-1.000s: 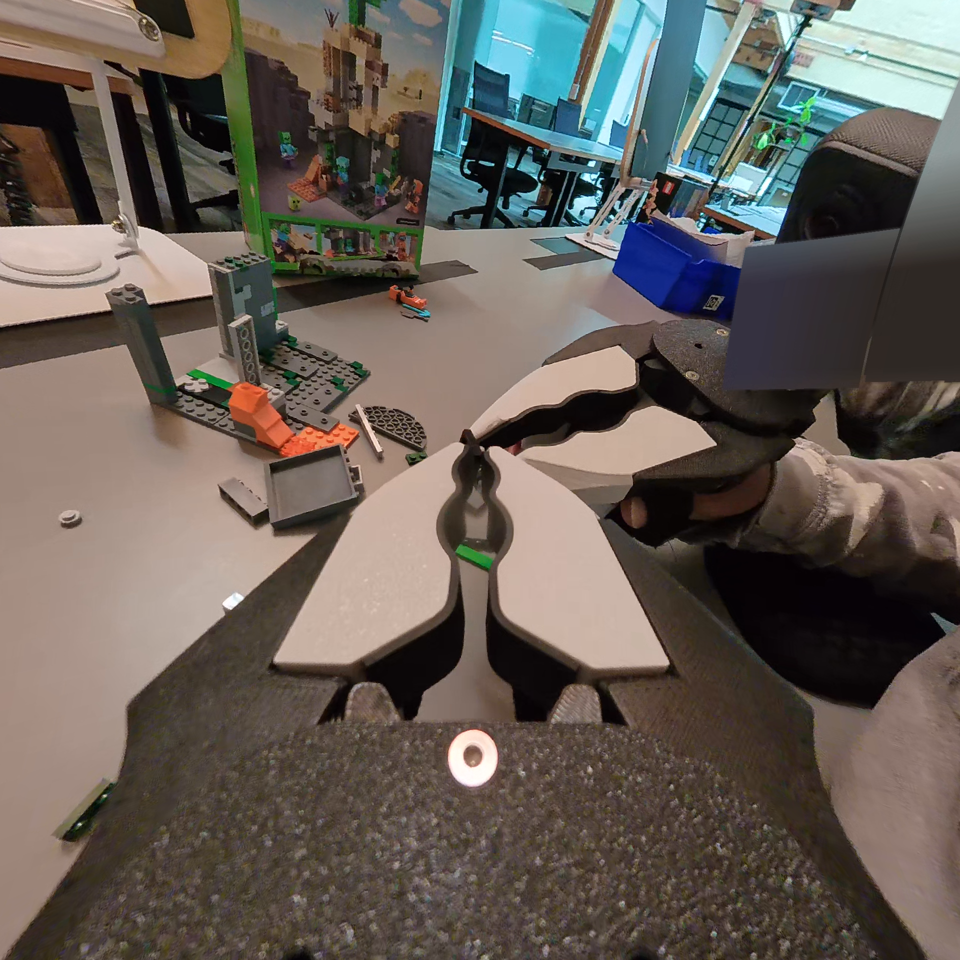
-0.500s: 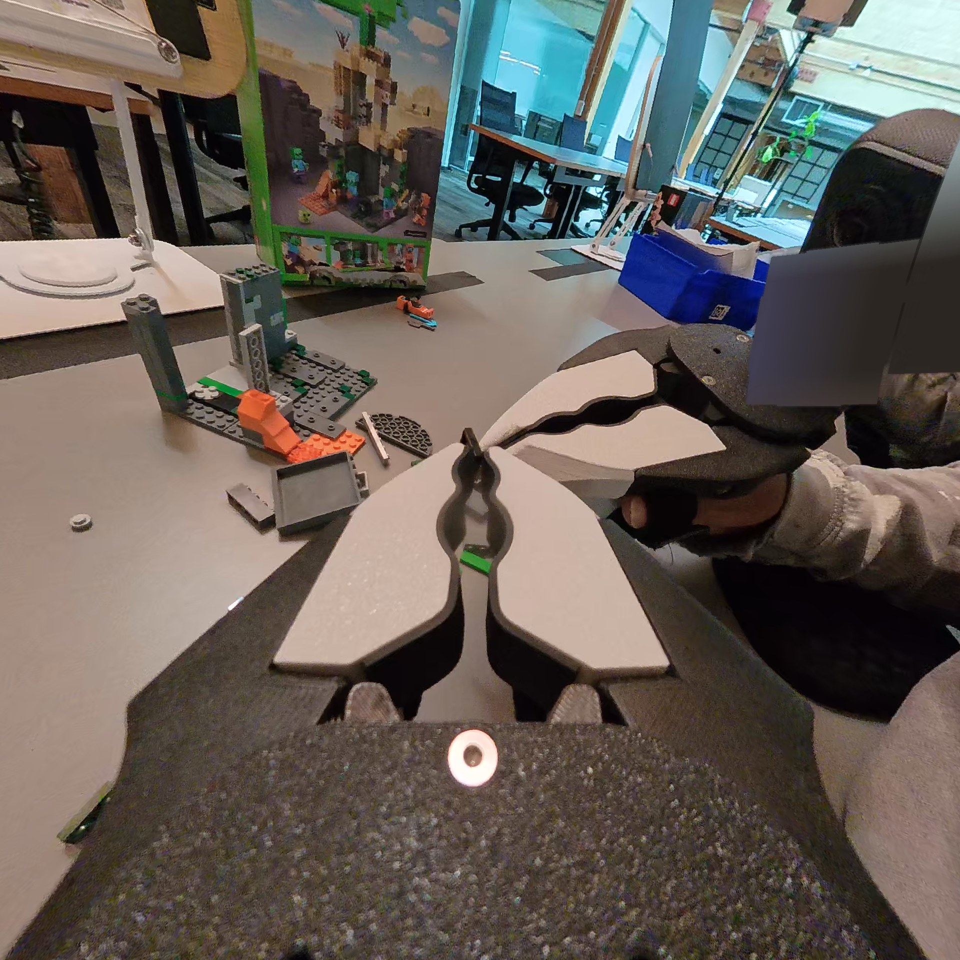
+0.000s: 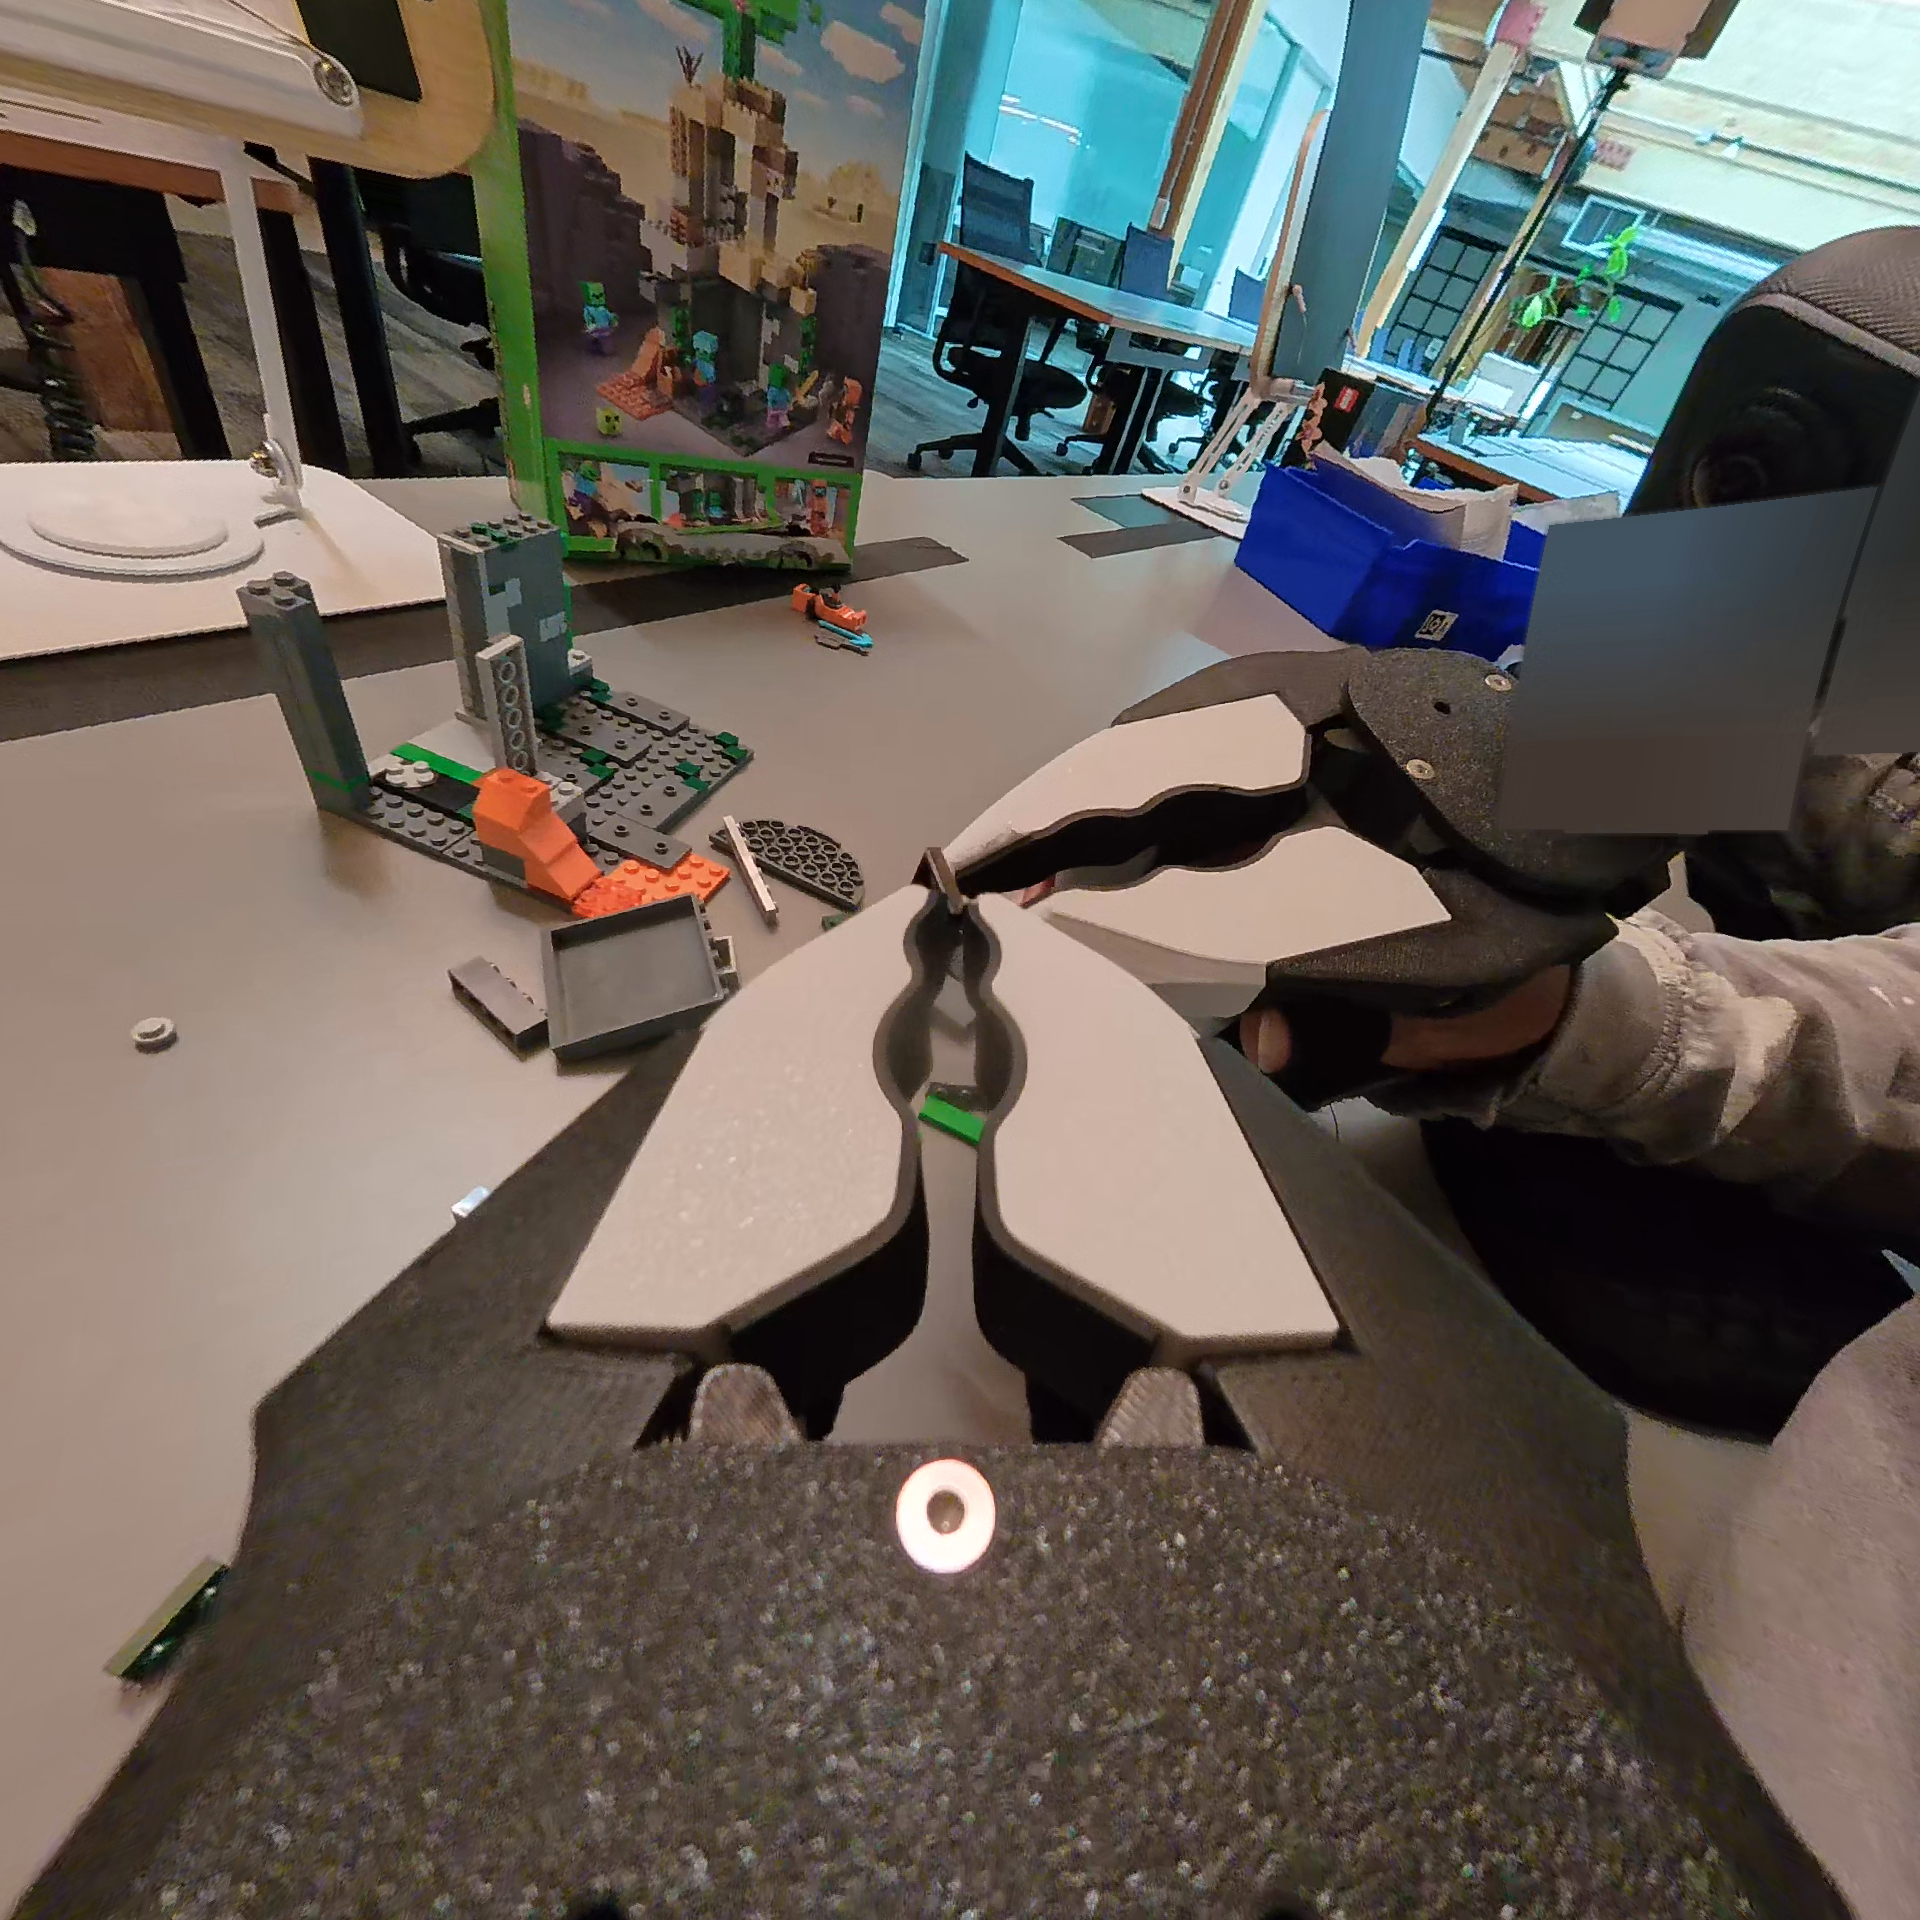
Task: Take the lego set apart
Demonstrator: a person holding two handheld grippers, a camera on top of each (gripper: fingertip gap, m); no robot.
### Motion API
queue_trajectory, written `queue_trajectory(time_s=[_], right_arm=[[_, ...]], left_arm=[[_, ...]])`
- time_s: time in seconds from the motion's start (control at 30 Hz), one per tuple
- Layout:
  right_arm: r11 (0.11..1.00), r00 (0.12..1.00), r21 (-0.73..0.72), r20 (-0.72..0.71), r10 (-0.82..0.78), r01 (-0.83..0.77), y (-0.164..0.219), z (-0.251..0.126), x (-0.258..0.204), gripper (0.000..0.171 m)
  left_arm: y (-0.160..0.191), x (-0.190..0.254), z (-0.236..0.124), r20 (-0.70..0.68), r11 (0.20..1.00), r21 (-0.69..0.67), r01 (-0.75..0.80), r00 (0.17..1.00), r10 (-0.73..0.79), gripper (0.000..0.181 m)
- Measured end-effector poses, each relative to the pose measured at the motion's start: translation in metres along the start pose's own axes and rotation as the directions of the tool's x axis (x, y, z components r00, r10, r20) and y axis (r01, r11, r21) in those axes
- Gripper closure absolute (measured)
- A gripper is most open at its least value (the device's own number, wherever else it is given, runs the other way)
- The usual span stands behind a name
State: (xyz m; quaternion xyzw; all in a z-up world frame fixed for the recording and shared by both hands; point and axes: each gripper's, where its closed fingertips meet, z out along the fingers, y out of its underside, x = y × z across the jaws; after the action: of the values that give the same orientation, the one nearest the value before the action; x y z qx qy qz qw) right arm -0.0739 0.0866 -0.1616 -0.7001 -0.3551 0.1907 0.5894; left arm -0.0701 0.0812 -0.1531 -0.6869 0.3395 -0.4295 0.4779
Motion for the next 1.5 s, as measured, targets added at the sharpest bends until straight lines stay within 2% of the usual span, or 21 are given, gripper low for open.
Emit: queue_trajectory(time_s=[0.73, 1.0, 1.03, 1.1, 1.2, 1.33, 1.5], right_arm=[[0.998, 0.998, -0.042, -0.010, -0.055, 0.055, 0.006, -0.002, 0.002, 0.160], [0.996, 0.998, -0.068, -0.027, -0.058, 0.056, 0.010, -0.002, 0.005, 0.161], [0.996, 0.998, -0.070, -0.035, -0.061, 0.058, 0.011, -0.002, 0.006, 0.169], [0.996, 0.998, -0.066, -0.010, -0.057, 0.056, 0.011, -0.003, 0.002, 0.171], [0.990, 0.993, -0.075, -0.012, -0.120, 0.119, 0.011, -0.002, -0.004, 0.171], [0.994, 0.994, -0.044, -0.035, -0.099, 0.097, 0.008, -0.003, 0.002, 0.171], [0.999, 0.999, 0.012, -0.010, -0.036, 0.036, 0.002, -0.005, 0.007, 0.157]], left_arm=[[0.005, 0.003, 0.004, -0.009, 1.000, -0.024, -0.003, 1.000, 0.003, 0.178], [0.008, -0.004, 0.005, 0.064, 0.998, -0.042, -0.056, 0.996, 0.059, 0.178], [0.008, -0.008, 0.004, 0.088, 0.997, -0.047, -0.063, 0.994, 0.067, 0.178], [0.006, -0.020, 0.001, 0.146, 0.995, -0.045, -0.085, 0.985, 0.091, 0.178], [0.004, -0.024, -0.003, 0.132, 0.999, -0.027, -0.042, 0.990, 0.045, 0.178], [0.006, -0.023, -0.002, 0.126, 0.998, -0.041, -0.048, 0.991, 0.053, 0.178], [0.012, -0.019, 0.001, 0.080, 0.997, -0.060, -0.053, 0.995, 0.058, 0.178]])
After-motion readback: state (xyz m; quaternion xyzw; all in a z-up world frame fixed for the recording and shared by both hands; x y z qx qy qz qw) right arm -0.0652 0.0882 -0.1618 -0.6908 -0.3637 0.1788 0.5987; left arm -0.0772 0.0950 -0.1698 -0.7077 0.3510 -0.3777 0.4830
